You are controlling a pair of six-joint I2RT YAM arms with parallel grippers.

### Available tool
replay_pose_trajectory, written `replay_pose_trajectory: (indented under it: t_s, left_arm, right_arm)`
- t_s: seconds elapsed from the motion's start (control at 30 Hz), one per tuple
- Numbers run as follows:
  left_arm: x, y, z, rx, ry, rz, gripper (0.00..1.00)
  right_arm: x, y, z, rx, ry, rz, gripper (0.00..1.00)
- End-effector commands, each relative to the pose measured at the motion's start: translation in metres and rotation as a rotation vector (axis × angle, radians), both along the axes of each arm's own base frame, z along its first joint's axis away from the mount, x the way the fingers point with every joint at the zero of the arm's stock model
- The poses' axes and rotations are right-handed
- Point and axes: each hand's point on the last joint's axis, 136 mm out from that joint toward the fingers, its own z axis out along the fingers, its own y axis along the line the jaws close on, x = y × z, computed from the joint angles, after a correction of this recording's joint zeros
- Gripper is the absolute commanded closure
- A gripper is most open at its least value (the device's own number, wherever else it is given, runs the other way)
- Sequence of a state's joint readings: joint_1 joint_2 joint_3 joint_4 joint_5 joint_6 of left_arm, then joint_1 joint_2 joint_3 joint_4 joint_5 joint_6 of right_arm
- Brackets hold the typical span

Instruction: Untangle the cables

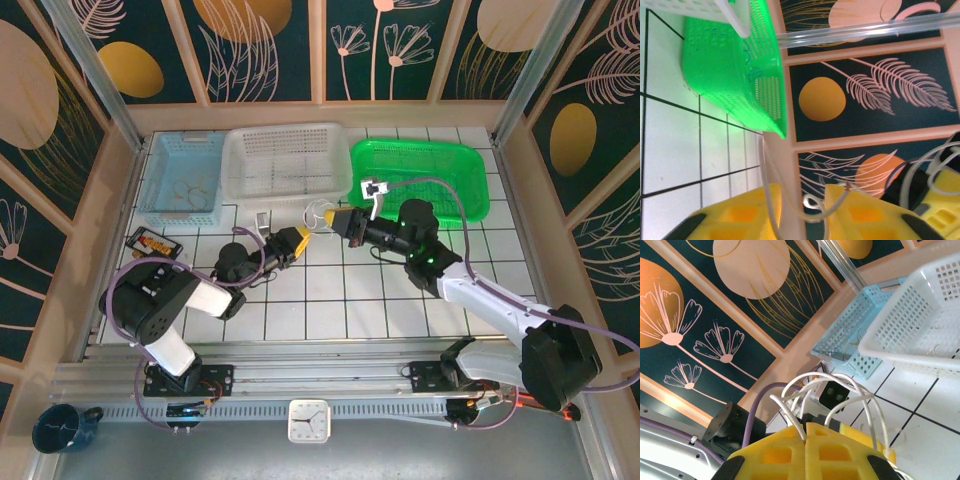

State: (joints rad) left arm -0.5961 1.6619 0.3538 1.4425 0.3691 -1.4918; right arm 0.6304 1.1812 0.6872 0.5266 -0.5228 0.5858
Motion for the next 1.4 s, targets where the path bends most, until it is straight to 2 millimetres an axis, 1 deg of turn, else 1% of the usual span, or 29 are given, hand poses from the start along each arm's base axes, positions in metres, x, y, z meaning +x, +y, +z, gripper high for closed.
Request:
replay_pose_trajectory:
  t_s: [0.0, 0.03, 0.17, 0.27, 0.33, 0.47, 0.57, 0.63, 0.73, 0.83, 0.93, 1.1, 1.2, 1.37]
  left_arm:
    - [0.003, 0.002, 0.021, -0.046, -0.083, 0.025, 0.93]
    - [0.003, 0.003, 0.022, -0.046, -0.085, 0.033, 1.0]
    - [0.004, 0.01, 0.021, -0.018, -0.099, 0.075, 1.0]
    - [0.007, 0.021, 0.021, 0.02, -0.112, 0.12, 1.0]
    - [0.011, 0.034, 0.025, 0.043, -0.128, 0.16, 1.0]
    - [0.02, 0.066, 0.037, 0.101, -0.161, 0.255, 1.0]
    - [0.027, 0.09, 0.053, 0.175, -0.204, 0.338, 1.0]
    - [0.031, 0.104, 0.069, 0.23, -0.245, 0.388, 1.0]
    - [0.034, 0.124, 0.093, 0.275, -0.295, 0.456, 1.0]
    - [0.039, 0.139, 0.112, 0.283, -0.324, 0.499, 1.0]
    - [0.046, 0.148, 0.133, 0.275, -0.358, 0.52, 1.0]
    - [0.061, 0.16, 0.168, 0.281, -0.419, 0.558, 1.0]
    - [0.07, 0.163, 0.189, 0.286, -0.458, 0.572, 1.0]
    - [0.084, 0.168, 0.217, 0.293, -0.502, 0.595, 1.0]
  right_arm:
    - [-0.005, -0.004, 0.005, 0.024, -0.022, -0.006, 1.0]
    - [-0.006, -0.006, 0.004, 0.02, -0.021, -0.011, 1.0]
    - [-0.006, -0.021, -0.004, -0.003, -0.01, -0.041, 1.0]
    - [-0.005, -0.037, -0.011, -0.02, 0.006, -0.076, 1.0]
    - [-0.007, -0.046, -0.018, -0.041, 0.014, -0.094, 1.0]
    - [0.0, -0.072, -0.036, -0.108, 0.03, -0.187, 1.0]
    - [0.005, -0.09, -0.053, -0.146, 0.056, -0.247, 1.0]
    - [0.008, -0.1, -0.064, -0.16, 0.078, -0.285, 1.0]
    - [0.012, -0.112, -0.079, -0.177, 0.106, -0.331, 1.0]
    - [0.015, -0.12, -0.092, -0.183, 0.135, -0.364, 1.0]
    - [0.017, -0.127, -0.106, -0.193, 0.164, -0.397, 1.0]
    - [0.018, -0.145, -0.13, -0.215, 0.217, -0.47, 1.0]
    - [0.016, -0.154, -0.141, -0.216, 0.247, -0.502, 1.0]
    - [0.014, -0.168, -0.155, -0.221, 0.285, -0.553, 1.0]
